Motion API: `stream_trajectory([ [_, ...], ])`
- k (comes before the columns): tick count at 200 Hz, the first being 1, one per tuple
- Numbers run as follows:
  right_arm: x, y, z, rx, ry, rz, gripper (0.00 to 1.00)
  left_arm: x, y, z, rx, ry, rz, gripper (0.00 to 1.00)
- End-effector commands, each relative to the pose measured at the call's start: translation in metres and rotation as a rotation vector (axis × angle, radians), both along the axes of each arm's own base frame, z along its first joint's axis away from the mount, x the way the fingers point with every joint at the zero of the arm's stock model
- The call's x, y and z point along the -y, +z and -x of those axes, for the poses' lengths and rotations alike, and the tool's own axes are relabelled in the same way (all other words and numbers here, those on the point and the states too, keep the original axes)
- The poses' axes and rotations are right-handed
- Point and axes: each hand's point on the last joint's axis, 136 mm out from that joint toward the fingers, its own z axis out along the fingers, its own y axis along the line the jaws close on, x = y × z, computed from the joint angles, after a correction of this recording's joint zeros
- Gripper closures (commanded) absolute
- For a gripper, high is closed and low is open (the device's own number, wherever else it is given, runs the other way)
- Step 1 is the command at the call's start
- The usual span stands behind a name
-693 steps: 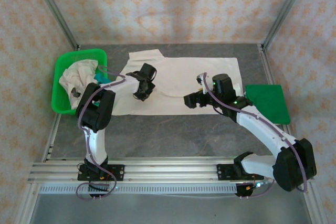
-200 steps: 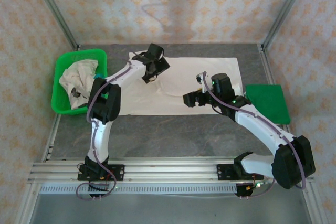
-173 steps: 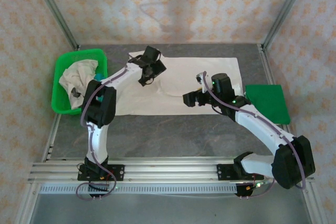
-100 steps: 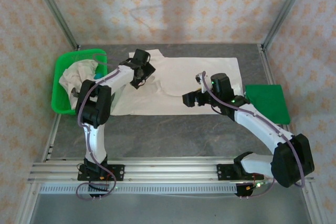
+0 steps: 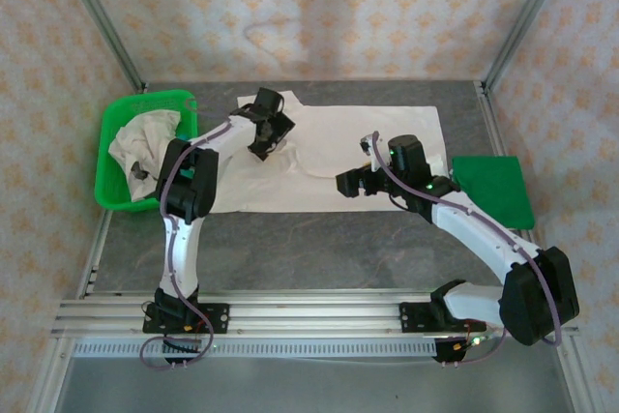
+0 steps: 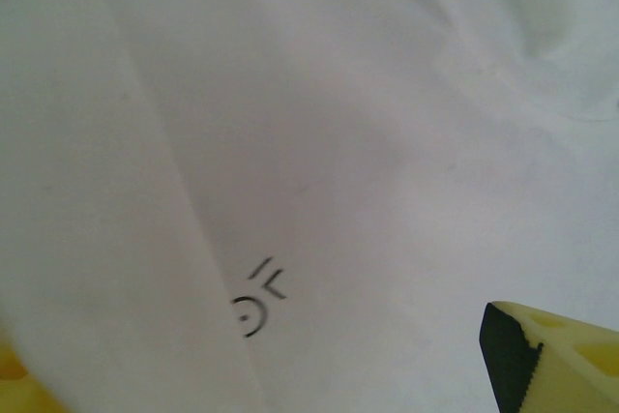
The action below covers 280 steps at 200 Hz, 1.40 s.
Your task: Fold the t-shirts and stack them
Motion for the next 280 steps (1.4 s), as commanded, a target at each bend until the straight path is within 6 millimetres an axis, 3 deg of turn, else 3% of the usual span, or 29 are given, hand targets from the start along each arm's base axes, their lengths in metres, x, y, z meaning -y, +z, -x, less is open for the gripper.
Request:
stream_trajectory([
  [1,-0.004,0.008,-0.002,0.021,0.01,-0.019,0.08,0.007,0.011,-0.013,0.028,-0.012,0.019,0.09],
  [97,0.0,0.018,-0.003,0.034,-0.017,-0.018,0.08,0.041,0.01,-0.065,0.08,-0.114,0.085,0.04],
  [139,0.026,0.01,-0.033,-0.022,-0.272,0.03,0.11,0.037,0.043,-0.065,0.134,-0.163,0.036,0.0],
  [171,0.049,-0.011,-0.071,-0.074,-0.429,0.076,0.1,0.021,0.09,-0.05,0.207,-0.192,-0.064,0.0],
  [195,0.068,-0.035,-0.104,-0.106,-0.509,0.112,0.11,0.003,0.104,-0.029,0.212,-0.215,-0.162,0.0],
  [228,0.091,-0.071,-0.138,-0.21,-0.59,0.157,0.12,-0.026,0.096,0.012,0.166,-0.228,-0.281,0.0],
  [244,0.099,-0.085,-0.149,-0.253,-0.619,0.163,0.15,-0.038,0.081,0.032,0.129,-0.233,-0.307,0.0],
  [254,0.103,-0.093,-0.153,-0.285,-0.635,0.16,0.16,-0.045,0.063,0.042,0.088,-0.233,-0.317,0.0],
  [258,0.105,-0.097,-0.154,-0.298,-0.64,0.158,0.17,-0.047,0.07,0.046,0.102,-0.227,-0.312,0.0],
  [280,0.113,-0.115,-0.154,-0.379,-0.671,0.138,0.19,-0.053,0.046,0.064,0.052,-0.225,-0.302,0.0],
])
